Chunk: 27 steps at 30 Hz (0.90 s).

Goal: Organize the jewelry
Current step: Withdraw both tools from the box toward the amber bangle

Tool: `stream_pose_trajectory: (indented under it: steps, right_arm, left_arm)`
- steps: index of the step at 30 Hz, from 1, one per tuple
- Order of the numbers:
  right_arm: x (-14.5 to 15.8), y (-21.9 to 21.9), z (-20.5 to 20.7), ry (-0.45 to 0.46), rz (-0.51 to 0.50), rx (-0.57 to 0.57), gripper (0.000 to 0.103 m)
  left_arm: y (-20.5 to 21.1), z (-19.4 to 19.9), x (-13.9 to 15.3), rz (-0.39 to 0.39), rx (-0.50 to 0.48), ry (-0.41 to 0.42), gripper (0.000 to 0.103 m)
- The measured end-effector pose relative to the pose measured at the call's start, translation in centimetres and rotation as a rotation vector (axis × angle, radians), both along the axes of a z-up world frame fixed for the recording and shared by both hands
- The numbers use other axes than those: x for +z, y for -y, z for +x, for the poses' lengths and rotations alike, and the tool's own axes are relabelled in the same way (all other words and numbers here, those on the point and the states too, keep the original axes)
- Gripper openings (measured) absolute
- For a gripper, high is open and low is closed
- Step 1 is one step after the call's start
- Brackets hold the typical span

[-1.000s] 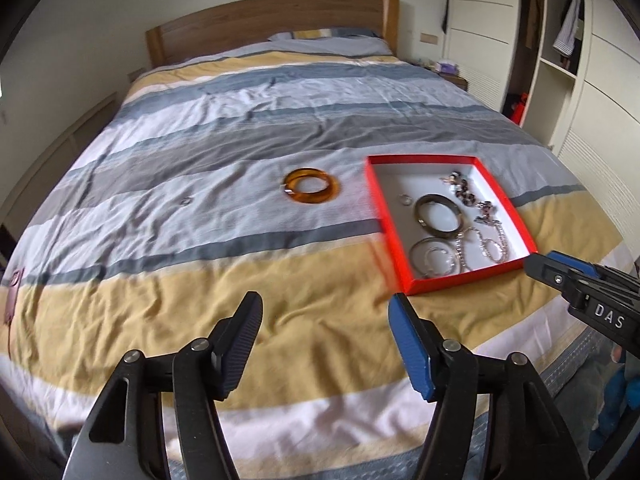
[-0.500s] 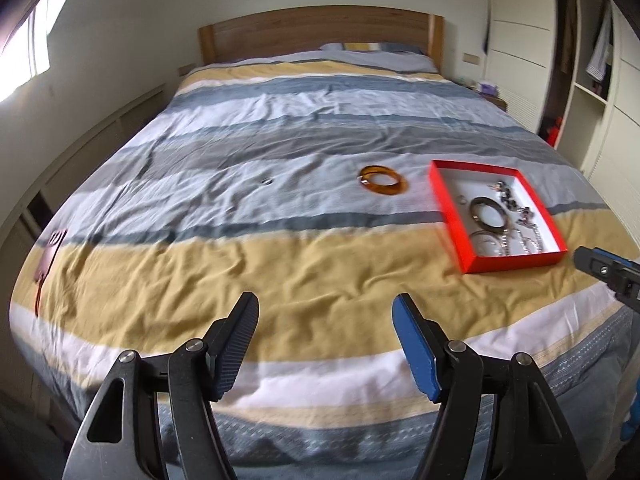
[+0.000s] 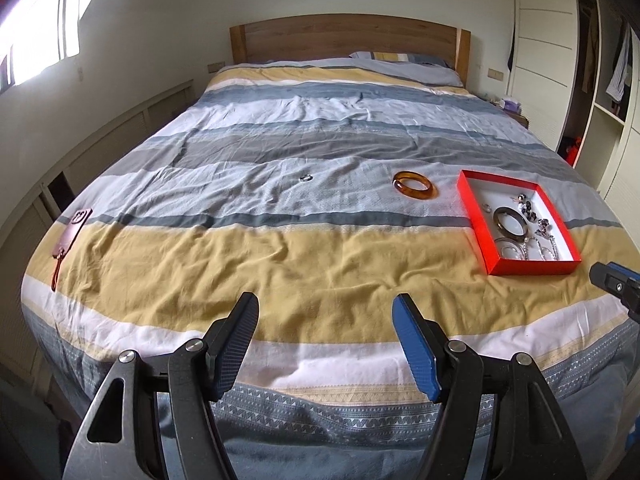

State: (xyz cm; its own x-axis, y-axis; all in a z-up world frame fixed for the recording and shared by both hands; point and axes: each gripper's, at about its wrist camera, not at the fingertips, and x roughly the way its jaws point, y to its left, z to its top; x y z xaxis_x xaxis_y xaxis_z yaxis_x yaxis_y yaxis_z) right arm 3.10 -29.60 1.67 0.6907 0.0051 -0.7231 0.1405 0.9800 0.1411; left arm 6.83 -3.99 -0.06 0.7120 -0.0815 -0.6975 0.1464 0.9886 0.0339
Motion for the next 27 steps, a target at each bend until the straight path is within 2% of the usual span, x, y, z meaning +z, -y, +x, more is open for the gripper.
stream_pose_trajectory:
  steps: [3, 6, 11, 18, 23, 27]
  right_arm:
    - [-0.2, -0.2, 0.0, -0.009, -0.006, 0.0, 0.035]
    - [-0.5, -0.5, 0.2, -0.016, -0.012, 0.002, 0.035]
    - [-1.5, -1.2, 1.3, -0.041, -0.015, 0.013, 0.035]
    - [-3.2, -2.7, 3.7, -0.083, -0.008, 0.057, 0.035]
    - [-4.1, -4.7, 6.3, -0.096, -0.005, 0.143, 0.035]
    - [-4.5, -6.5, 9.3, -0.101, -0.001, 0.233, 0.035]
  left_arm:
    - [-0.9, 0.1, -0.2, -0.06, -0.003, -0.007, 0.068]
    - [-2.2, 0.1, -0.3, -0.192, -0.037, -0.014, 0.069]
    - [-2.9, 0.3, -0.2, -0.269, -0.074, -0.003, 0.071]
    - [-4.1, 2.1, -2.2, -0.248, -0.04, -0.053, 0.072]
    - [-5.8, 4.6, -4.3, -0.205, 0.016, -0.11, 0.071]
    - [-7.0, 7.2, -5.2, -0.192, 0.032, -0.132, 0.064]
